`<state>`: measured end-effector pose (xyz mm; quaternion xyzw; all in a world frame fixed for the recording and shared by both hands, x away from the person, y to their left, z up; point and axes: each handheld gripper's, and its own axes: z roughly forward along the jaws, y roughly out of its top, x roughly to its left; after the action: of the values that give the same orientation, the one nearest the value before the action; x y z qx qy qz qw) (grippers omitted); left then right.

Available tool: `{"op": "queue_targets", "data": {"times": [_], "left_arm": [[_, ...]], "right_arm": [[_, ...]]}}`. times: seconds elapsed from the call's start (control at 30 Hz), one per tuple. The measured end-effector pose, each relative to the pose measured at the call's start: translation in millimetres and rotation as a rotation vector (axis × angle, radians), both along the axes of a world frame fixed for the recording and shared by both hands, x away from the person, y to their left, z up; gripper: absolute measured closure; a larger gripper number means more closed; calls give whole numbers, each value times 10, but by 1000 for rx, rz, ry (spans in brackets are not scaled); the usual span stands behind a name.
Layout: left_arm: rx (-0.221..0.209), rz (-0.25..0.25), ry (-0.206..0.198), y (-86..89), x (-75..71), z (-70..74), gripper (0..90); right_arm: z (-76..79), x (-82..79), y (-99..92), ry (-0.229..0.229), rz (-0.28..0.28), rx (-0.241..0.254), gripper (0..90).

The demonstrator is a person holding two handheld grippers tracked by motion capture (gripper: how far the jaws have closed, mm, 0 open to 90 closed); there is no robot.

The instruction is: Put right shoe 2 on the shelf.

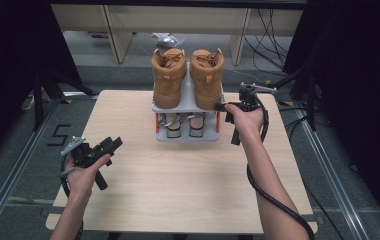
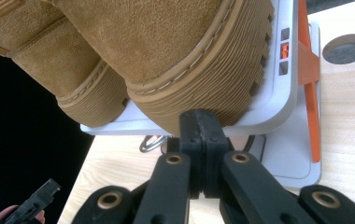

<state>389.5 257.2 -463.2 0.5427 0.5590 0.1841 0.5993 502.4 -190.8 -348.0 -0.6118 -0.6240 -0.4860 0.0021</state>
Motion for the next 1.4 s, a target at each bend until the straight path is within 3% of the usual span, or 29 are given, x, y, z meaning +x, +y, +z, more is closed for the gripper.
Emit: {"op": "queue_targets", "data": {"times": [0.07,0.1,0.2,0.27,0.3,0.33,0.43,0.53,0.57,0.6,0.67,0.7,0.8,0.9,0.93,0.97,1.03,1.07,1.13,1.17,1.27,1.4], "left_arm": [[-1,2,-1,5,1,0,475],[-1,2,-1,7,1,0,475],[1,3,0,12,1,-1,475],[2,5,0,14,1,-1,475],[3,5,0,15,1,-2,475],[5,6,1,16,2,-4,475],[4,5,2,9,5,-16,475],[10,2,4,-5,5,-20,475],[12,1,5,-7,5,-21,475],[13,1,7,-7,4,-22,475],[13,3,6,-5,6,-25,475],[11,3,6,-5,6,-25,475],[7,3,7,-5,7,-27,475],[12,0,9,-9,9,-35,475],[12,1,10,-13,9,-38,475],[14,0,11,-16,10,-41,475],[15,-2,13,-23,10,-46,475],[16,-2,14,-25,10,-47,475],[18,-1,16,-28,10,-47,475],[18,-1,15,-27,10,-48,475],[20,0,16,-25,14,-56,475],[23,-3,17,-33,16,-63,475]], "right_arm": [[-14,0,2,-9,-4,-1,900],[-1,-18,22,17,-10,17,900],[-3,-28,3,-35,-14,-29,868],[0,-46,-7,-46,-28,-38,817],[-7,-51,-29,-66,-21,-68,793],[0,-76,-25,-50,-34,-63,786],[-23,-112,-86,-101,-38,-117,733],[-37,-159,-121,-91,-62,-123,683],[-62,-149,-161,-134,-44,-152,666],[-48,-187,-153,-90,-72,-132,647],[-61,-221,-179,-90,-80,-141,628],[-83,-229,-215,-110,-68,-163,613],[-105,-278,-251,-103,-87,-177,575],[-151,-317,-334,-153,-94,-240,558],[-170,-332,-355,-159,-93,-235,554],[-180,-362,-355,-134,-105,-224,548],[-223,-391,-400,-145,-103,-248,537],[-231,-421,-399,-117,-120,-226,534],[-271,-453,-452,-118,-113,-226,528],[-311,-452,-506,-150,-101,-262,523],[-354,-518,-550,-119,-126,-235,515],[-454,-582,-693,-168,-142,-287,514]]}}
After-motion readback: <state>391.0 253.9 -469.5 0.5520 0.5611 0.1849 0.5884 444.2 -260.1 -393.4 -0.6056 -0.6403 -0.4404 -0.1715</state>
